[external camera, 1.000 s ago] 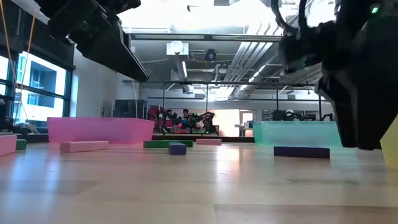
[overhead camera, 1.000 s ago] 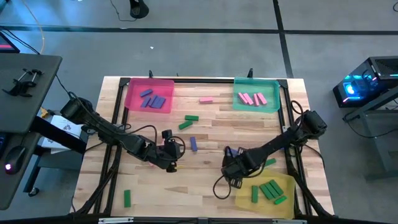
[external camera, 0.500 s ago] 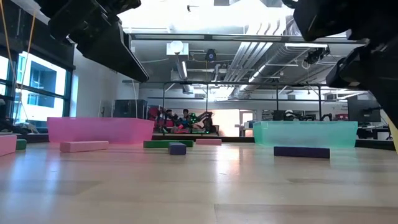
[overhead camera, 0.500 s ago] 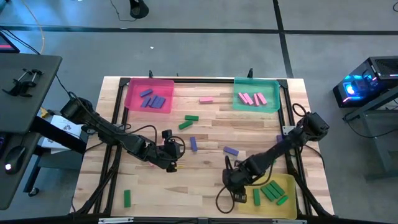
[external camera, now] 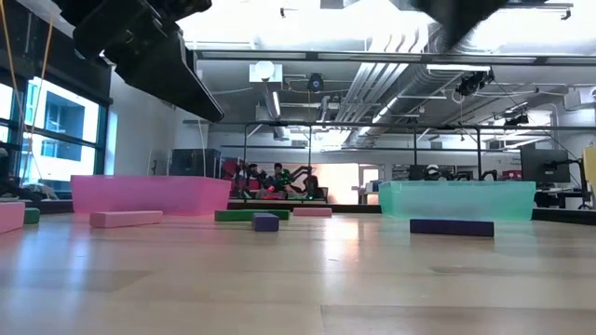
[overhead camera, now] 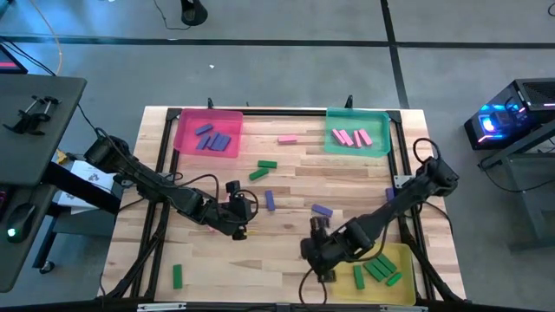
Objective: Sort blocks
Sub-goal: Adjust the yellow bin, then put the blue block into the red bin
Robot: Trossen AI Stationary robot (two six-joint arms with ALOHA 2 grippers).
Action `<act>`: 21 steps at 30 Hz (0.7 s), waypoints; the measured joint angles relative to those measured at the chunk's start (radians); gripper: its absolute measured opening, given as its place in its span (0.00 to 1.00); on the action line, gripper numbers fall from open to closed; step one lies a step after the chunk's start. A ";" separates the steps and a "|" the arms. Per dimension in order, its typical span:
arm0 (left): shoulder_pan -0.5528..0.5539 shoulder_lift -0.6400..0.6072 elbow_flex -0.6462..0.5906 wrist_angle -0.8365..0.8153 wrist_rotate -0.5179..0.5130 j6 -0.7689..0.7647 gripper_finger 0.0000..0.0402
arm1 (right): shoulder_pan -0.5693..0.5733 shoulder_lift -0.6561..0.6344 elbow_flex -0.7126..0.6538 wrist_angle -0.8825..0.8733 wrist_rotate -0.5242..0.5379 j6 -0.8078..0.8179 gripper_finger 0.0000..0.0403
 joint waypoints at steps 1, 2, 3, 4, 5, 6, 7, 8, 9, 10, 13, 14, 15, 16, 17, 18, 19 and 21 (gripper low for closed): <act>0.000 0.000 0.000 0.000 0.000 0.000 0.33 | -0.005 0.000 0.008 0.013 0.080 -0.034 0.48; 0.000 0.000 0.000 0.000 0.000 0.000 0.33 | -0.013 -0.001 0.010 0.033 0.152 -0.057 0.48; 0.000 0.000 0.000 0.000 0.000 -0.007 0.33 | -0.024 -0.002 0.009 0.062 0.213 -0.073 0.48; 0.000 0.000 0.000 -0.001 -0.002 -0.015 0.33 | -0.040 -0.002 -0.001 0.104 0.266 -0.078 0.48; 0.000 -0.002 0.000 -0.005 -0.005 -0.025 0.33 | -0.056 -0.002 -0.016 0.150 0.315 -0.077 0.48; -0.002 -0.007 0.000 -0.019 -0.010 -0.042 0.33 | -0.074 -0.002 -0.040 0.207 0.358 -0.070 0.48; -0.003 -0.017 0.000 -0.041 -0.015 -0.061 0.33 | -0.093 0.001 -0.069 0.280 0.391 -0.065 0.48; -0.007 -0.031 0.000 -0.065 -0.023 -0.082 0.33 | -0.115 0.006 -0.097 0.354 0.410 -0.059 0.48; -0.012 -0.047 0.000 -0.088 -0.038 -0.104 0.33 | -0.136 0.013 -0.130 0.424 0.419 -0.058 0.48; -0.019 -0.065 0.000 -0.114 -0.054 -0.127 0.33 | -0.160 0.026 -0.158 0.493 0.420 -0.056 0.48; -0.049 -0.120 0.000 -0.202 -0.114 -0.191 0.33 | -0.229 0.091 -0.217 0.651 0.367 -0.068 0.48; -0.059 -0.138 0.000 -0.224 -0.131 -0.208 0.33 | -0.251 0.116 -0.223 0.683 0.345 -0.071 0.49; -0.070 -0.155 0.000 -0.248 -0.146 -0.224 0.33 | -0.270 0.142 -0.222 0.709 0.322 -0.077 0.49; -0.080 -0.170 0.000 -0.266 -0.159 -0.238 0.33 | -0.289 0.168 -0.215 0.718 0.309 -0.086 0.50; -0.087 -0.182 0.000 -0.271 -0.171 -0.250 0.33 | -0.305 0.194 -0.204 0.720 0.302 -0.093 0.51; -0.097 -0.191 0.001 -0.276 -0.182 -0.259 0.33 | -0.318 0.219 -0.191 0.720 0.302 -0.094 0.52; -0.105 -0.198 0.001 -0.285 -0.188 -0.264 0.33 | -0.330 0.242 -0.181 0.718 0.303 -0.090 0.53; -0.117 -0.203 0.001 -0.284 -0.202 -0.270 0.33 | -0.349 0.278 -0.167 0.708 0.307 -0.059 0.55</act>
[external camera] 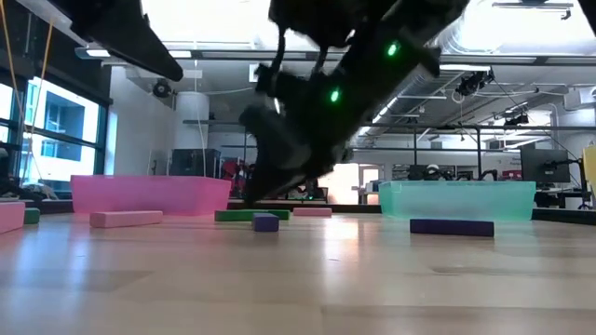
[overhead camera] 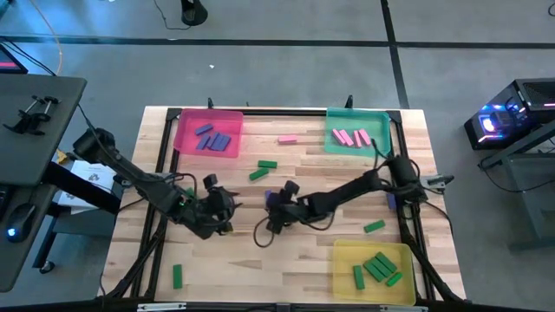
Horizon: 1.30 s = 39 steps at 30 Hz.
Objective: Sort blocks
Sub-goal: Put the blue block into the red bin
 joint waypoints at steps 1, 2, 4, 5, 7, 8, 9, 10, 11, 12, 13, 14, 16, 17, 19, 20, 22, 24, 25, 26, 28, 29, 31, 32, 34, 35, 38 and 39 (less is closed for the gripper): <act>-0.005 0.001 0.000 0.001 -0.005 0.000 0.33 | -0.010 0.013 0.006 -0.006 -0.001 0.023 0.55; -0.011 0.001 0.000 -0.001 -0.007 0.000 0.33 | -0.017 0.022 0.008 -0.009 0.000 0.049 0.55; -0.016 0.004 0.000 0.000 -0.010 -0.008 0.33 | -0.028 0.029 0.010 -0.033 0.020 0.114 0.56; -0.016 0.007 0.000 -0.003 -0.011 -0.013 0.33 | -0.031 0.034 0.010 -0.042 0.035 0.140 0.56; -0.016 0.008 0.000 -0.010 -0.011 -0.016 0.33 | -0.033 0.038 0.011 -0.051 0.041 0.163 0.56; -0.016 0.007 0.000 -0.010 -0.013 -0.017 0.33 | -0.032 0.041 0.011 -0.053 0.037 0.162 0.56; -0.016 0.007 0.000 -0.010 -0.014 -0.017 0.33 | -0.032 0.044 0.011 -0.049 0.026 0.159 0.56; -0.016 0.007 0.000 -0.010 -0.015 -0.017 0.33 | -0.031 0.045 0.012 -0.045 0.014 0.154 0.56; -0.016 0.007 0.000 -0.012 -0.019 -0.017 0.33 | -0.031 0.046 0.012 -0.056 -0.002 0.148 0.56; -0.016 0.007 0.000 -0.013 -0.024 -0.017 0.33 | -0.031 0.047 0.011 -0.074 -0.012 0.147 0.55; -0.016 0.007 0.000 -0.013 -0.026 -0.017 0.33 | -0.031 0.051 0.010 -0.077 -0.007 0.150 0.55; -0.016 0.007 0.000 -0.015 -0.026 -0.017 0.33 | -0.030 0.051 0.012 -0.090 -0.007 0.151 0.54; -0.016 0.007 0.000 -0.015 -0.026 -0.017 0.33 | -0.031 0.051 0.013 -0.108 -0.013 0.149 0.50; -0.016 0.007 0.000 -0.015 -0.026 -0.017 0.33 | -0.031 0.054 0.012 -0.110 -0.015 0.141 0.47; -0.016 0.007 0.000 -0.015 -0.026 -0.017 0.33 | -0.029 0.057 0.007 -0.106 -0.016 0.117 0.40; -0.016 0.007 0.000 -0.016 -0.026 -0.016 0.33 | -0.029 0.057 0.003 -0.098 -0.019 0.100 0.35; -0.016 0.012 0.000 -0.014 -0.029 -0.016 0.33 | -0.023 0.057 0.002 -0.094 -0.013 0.055 0.25; -0.019 0.018 0.000 -0.016 -0.029 -0.004 0.33 | -0.014 0.048 -0.001 -0.081 0.000 0.005 0.19; -0.021 0.023 0.000 -0.013 -0.030 0.005 0.33 | -0.009 0.045 -0.001 -0.075 0.003 -0.021 0.19; -0.024 0.030 0.000 -0.013 -0.036 0.015 0.33 | -0.003 0.037 -0.003 -0.074 0.004 -0.043 0.19; -0.031 0.049 0.000 -0.015 -0.046 0.020 0.33 | 0.014 0.012 -0.007 -0.093 0.007 -0.083 0.19; -0.035 0.058 0.000 -0.014 -0.056 0.020 0.33 | 0.025 -0.004 -0.008 -0.089 0.011 -0.090 0.19; -0.045 0.079 0.000 -0.011 -0.081 0.020 0.33 | 0.048 -0.041 -0.007 -0.091 0.022 -0.108 0.19; -0.050 0.090 0.000 -0.001 -0.088 0.025 0.33 | 0.059 -0.057 -0.005 -0.088 0.034 -0.118 0.19; -0.063 0.116 0.000 0.031 -0.091 0.071 0.33 | 0.083 -0.088 -0.005 -0.087 0.042 -0.146 0.19; -0.067 0.133 -0.001 0.064 -0.093 0.106 0.33 | 0.095 -0.103 -0.005 -0.084 0.042 -0.159 0.19; -0.077 0.180 -0.001 0.188 -0.092 0.265 0.33 | 0.130 -0.145 -0.005 -0.063 0.041 -0.191 0.19; -0.079 0.198 -0.001 0.243 -0.091 0.334 0.33 | 0.139 -0.156 -0.004 -0.058 0.040 -0.196 0.19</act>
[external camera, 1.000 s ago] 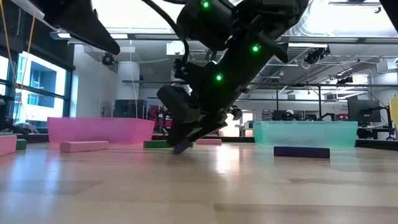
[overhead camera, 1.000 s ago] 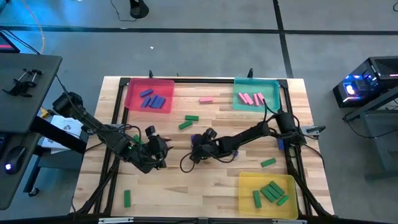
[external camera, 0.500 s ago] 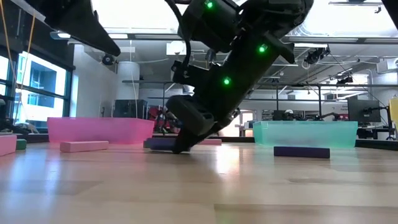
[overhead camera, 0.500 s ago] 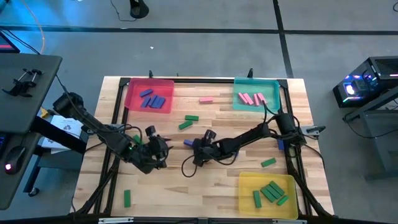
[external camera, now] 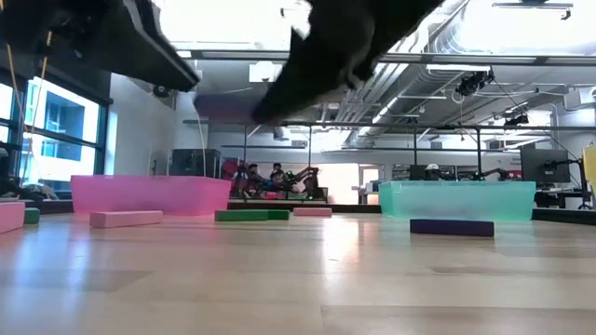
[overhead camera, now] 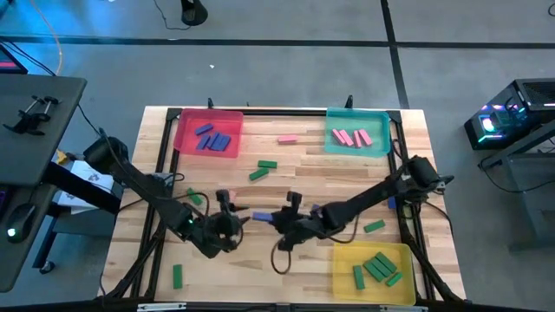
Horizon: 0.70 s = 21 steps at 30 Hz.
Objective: Sort blocks
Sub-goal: Put the blue block into the red bin
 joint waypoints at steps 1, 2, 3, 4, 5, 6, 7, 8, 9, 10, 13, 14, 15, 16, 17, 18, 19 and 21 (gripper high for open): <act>-0.002 0.017 0.000 0.048 0.003 0.080 0.33 | 0.008 -0.008 0.001 0.005 -0.001 -0.004 0.19; -0.002 0.034 0.000 0.088 0.012 0.164 0.33 | 0.014 -0.012 0.000 -0.001 -0.006 -0.011 0.19; -0.001 0.051 -0.001 0.129 0.027 0.252 0.33 | 0.021 -0.013 0.000 -0.005 -0.009 -0.014 0.19; 0.001 0.068 -0.001 0.167 0.047 0.328 0.33 | 0.026 -0.014 -0.002 -0.010 -0.011 -0.018 0.19; 0.003 0.086 -0.001 0.199 0.061 0.390 0.33 | 0.030 -0.015 -0.003 -0.017 -0.012 -0.018 0.19; 0.004 0.102 -0.001 0.219 0.068 0.434 0.33 | 0.032 -0.016 -0.003 -0.016 -0.011 -0.017 0.19; 0.007 0.116 -0.002 0.234 0.069 0.468 0.34 | 0.033 -0.017 -0.003 -0.013 -0.011 -0.017 0.19; 0.012 0.128 -0.003 0.259 0.073 0.487 0.34 | 0.033 -0.018 -0.003 0.000 -0.001 -0.016 0.19; 0.017 0.138 0.001 0.289 0.075 0.496 0.35 | 0.030 -0.018 0.002 0.027 0.001 -0.013 0.19; 0.023 0.144 0.002 0.292 0.074 0.500 0.36 | 0.029 -0.020 0.004 0.027 0.003 -0.012 0.19; 0.030 0.153 0.001 0.291 0.070 0.503 0.39 | 0.027 -0.021 0.003 0.015 0.007 -0.002 0.19; 0.030 0.154 0.001 0.282 0.070 0.503 0.40 | 0.025 -0.021 0.002 0.011 0.005 -0.002 0.19; 0.029 0.154 0.000 0.278 0.068 0.504 0.41 | 0.024 -0.021 0.002 0.011 0.001 -0.002 0.19; 0.027 0.150 0.000 0.277 0.064 0.504 0.42 | 0.023 -0.021 0.002 0.014 0.001 -0.002 0.19; 0.026 0.148 0.000 0.274 0.064 0.499 0.43 | 0.022 -0.021 0.002 0.013 0.001 -0.002 0.19; 0.025 0.147 0.000 0.276 0.062 0.498 0.44 | 0.021 -0.021 0.002 0.012 0.001 -0.002 0.19; 0.026 0.147 0.000 0.276 0.062 0.497 0.45 | 0.020 -0.021 0.002 0.012 0.001 -0.001 0.19; 0.029 0.147 0.000 0.276 0.059 0.484 0.45 | 0.020 -0.021 0.002 0.017 0.001 0.002 0.19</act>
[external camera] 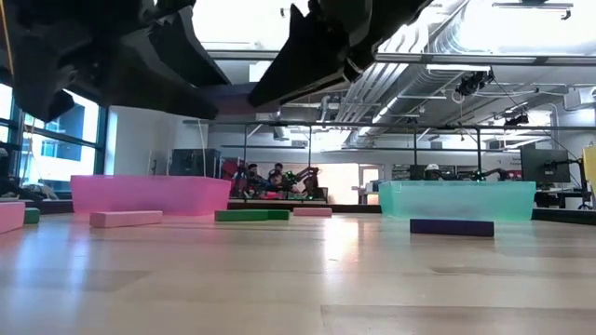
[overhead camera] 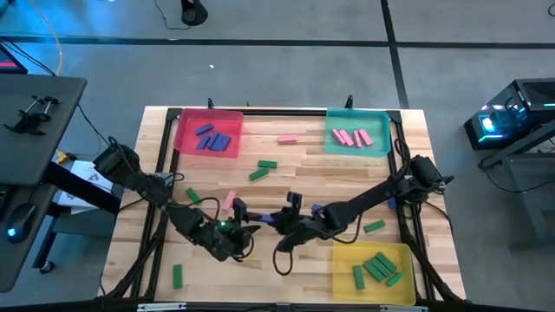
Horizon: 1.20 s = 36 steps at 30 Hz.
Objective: Sort blocks
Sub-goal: Put the blue block into the red bin
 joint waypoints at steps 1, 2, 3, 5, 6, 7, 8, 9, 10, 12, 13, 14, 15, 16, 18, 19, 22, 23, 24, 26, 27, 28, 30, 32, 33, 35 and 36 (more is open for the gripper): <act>0.002 0.000 0.000 0.001 -0.005 -0.014 0.45 | 0.001 0.000 0.000 0.004 0.000 -0.001 0.19; 0.006 0.000 0.000 0.004 -0.008 -0.031 0.44 | 0.001 0.000 0.000 0.002 0.000 -0.002 0.19; 0.010 0.000 0.000 0.006 -0.008 -0.047 0.44 | 0.002 0.000 0.000 0.000 -0.001 -0.003 0.19; 0.020 0.000 0.000 0.003 -0.008 -0.071 0.41 | 0.002 0.000 0.000 0.000 -0.003 0.003 0.19; 0.025 0.000 0.000 0.004 -0.010 -0.078 0.39 | 0.002 0.000 0.000 0.002 -0.003 0.004 0.19; 0.030 0.001 0.000 0.004 -0.012 -0.086 0.36 | 0.001 0.000 0.000 0.004 -0.002 0.002 0.19; 0.035 0.002 0.000 0.003 -0.012 -0.092 0.33 | 0.001 0.000 0.000 0.003 0.000 0.001 0.19; 0.039 0.003 0.000 0.002 -0.011 -0.095 0.30 | 0.001 0.000 0.000 0.005 0.000 0.001 0.19; 0.043 0.003 0.000 0.000 -0.010 -0.100 0.27 | 0.000 0.000 0.000 0.005 0.001 0.002 0.19; 0.045 0.003 0.000 -0.001 -0.008 -0.099 0.20 | 0.000 0.000 0.000 0.005 0.000 0.004 0.19; 0.044 0.003 0.000 0.000 -0.004 -0.102 0.16 | 0.001 0.000 0.000 0.005 0.000 -0.001 0.14; 0.044 0.003 0.000 0.003 0.000 -0.103 0.13 | 0.001 0.000 0.000 0.003 0.002 -0.005 0.13; 0.043 0.003 0.000 0.006 0.003 -0.106 0.09 | 0.002 0.000 0.000 0.003 0.002 -0.007 0.12; 0.040 0.003 0.000 0.008 0.007 -0.110 0.07 | 0.002 0.000 0.000 0.003 0.000 -0.007 0.13; 0.036 0.003 0.000 0.013 0.011 -0.122 0.06 | 0.002 0.000 0.000 0.004 -0.003 0.003 0.15; 0.034 0.003 0.000 0.013 0.010 -0.131 0.06 | 0.002 0.000 0.000 0.005 -0.005 0.011 0.16; 0.034 0.000 0.000 -0.004 0.003 -0.172 0.06 | 0.001 0.000 0.000 -0.006 -0.023 0.022 0.20; 0.034 -0.007 0.000 -0.022 -0.001 -0.193 0.06 | 0.001 -0.002 0.001 -0.020 -0.027 0.025 0.22; 0.034 -0.018 0.000 -0.052 -0.006 -0.220 0.06 | 0.002 -0.004 0.001 -0.046 -0.025 0.033 0.23; 0.042 -0.046 0.000 -0.122 -0.041 -0.288 0.06 | 0.009 -0.008 0.001 -0.107 -0.034 0.070 0.25; 0.047 -0.065 0.001 -0.173 -0.055 -0.331 0.06 | 0.013 -0.008 0.001 -0.138 -0.037 0.095 0.26; 0.055 -0.081 0.001 -0.228 -0.067 -0.375 0.06 | 0.019 -0.009 0.000 -0.175 -0.037 0.124 0.26; 0.073 -0.122 0.001 -0.343 -0.073 -0.477 0.06 | 0.029 -0.011 0.000 -0.230 -0.023 0.179 0.26; 0.101 -0.173 0.000 -0.463 -0.077 -0.582 0.06 | 0.043 -0.013 0.000 -0.279 0.019 0.224 0.26; 0.122 -0.199 0.001 -0.519 -0.074 -0.635 0.06 | 0.051 -0.013 0.000 -0.296 0.041 0.245 0.26; 0.182 -0.252 0.000 -0.661 -0.058 -0.745 0.06 | 0.071 -0.013 -0.001 -0.312 0.077 0.277 0.26; 0.222 -0.278 0.000 -0.719 -0.048 -0.791 0.06 | 0.081 -0.013 -0.001 -0.314 0.095 0.287 0.26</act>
